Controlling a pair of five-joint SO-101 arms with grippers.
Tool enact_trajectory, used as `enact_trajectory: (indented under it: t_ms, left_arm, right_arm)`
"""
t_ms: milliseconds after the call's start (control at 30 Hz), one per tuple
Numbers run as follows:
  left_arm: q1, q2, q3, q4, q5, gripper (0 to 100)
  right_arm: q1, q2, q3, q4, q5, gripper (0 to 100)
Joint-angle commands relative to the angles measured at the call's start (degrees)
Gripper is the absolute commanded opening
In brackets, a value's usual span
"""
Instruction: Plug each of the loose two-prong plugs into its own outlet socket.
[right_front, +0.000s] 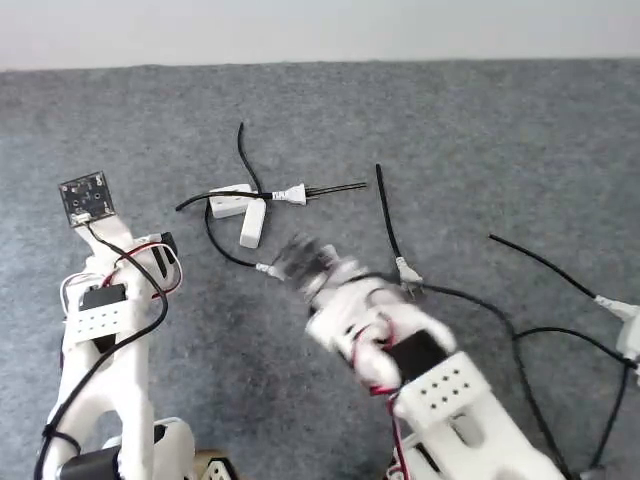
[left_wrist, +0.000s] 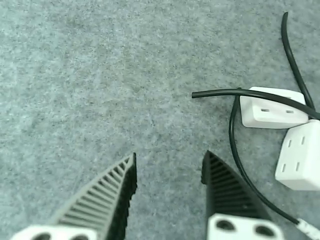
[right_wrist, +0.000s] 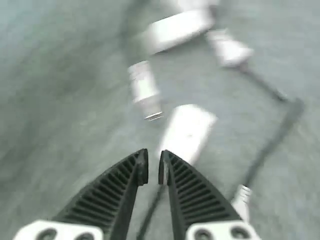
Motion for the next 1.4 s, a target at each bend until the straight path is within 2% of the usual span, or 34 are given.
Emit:
enact_trajectory:
  t_ms: [0, 233, 433, 600, 933, 1233, 1367]
  left_arm:
    - [-0.09, -0.97, -2.77, -1.49, 0.18, 20]
    - [-0.09, -0.97, -2.77, -1.49, 0.18, 20]
    - [-0.09, -0.97, -2.77, -1.49, 0.18, 20]
    - [-0.09, -0.97, -2.77, -1.41, 0.18, 20]
    - [-0.09, -0.97, -2.77, -1.32, 0.18, 20]
    - [-0.09, -0.97, -2.59, -1.32, 0.18, 20]
    - [-0.09, -0.97, -2.59, -1.32, 0.09, 20]
  right_arm:
    - [3.47, 2.77, -0.70, -2.15, -0.53, 5.4]
    - [-6.46, 18.77, -4.13, -6.73, 0.35, 5.3]
    - [-7.34, 33.54, -11.69, -10.42, 0.44, 5.3]
    - [-2.15, 45.14, -20.40, -10.07, 0.70, 5.3]
    - [10.15, 52.70, -29.89, -9.98, 0.88, 5.3]
    - [17.45, 51.47, -30.86, -9.63, 0.88, 5.3]
    - [22.02, 49.54, -30.77, -4.70, 0.26, 5.3]
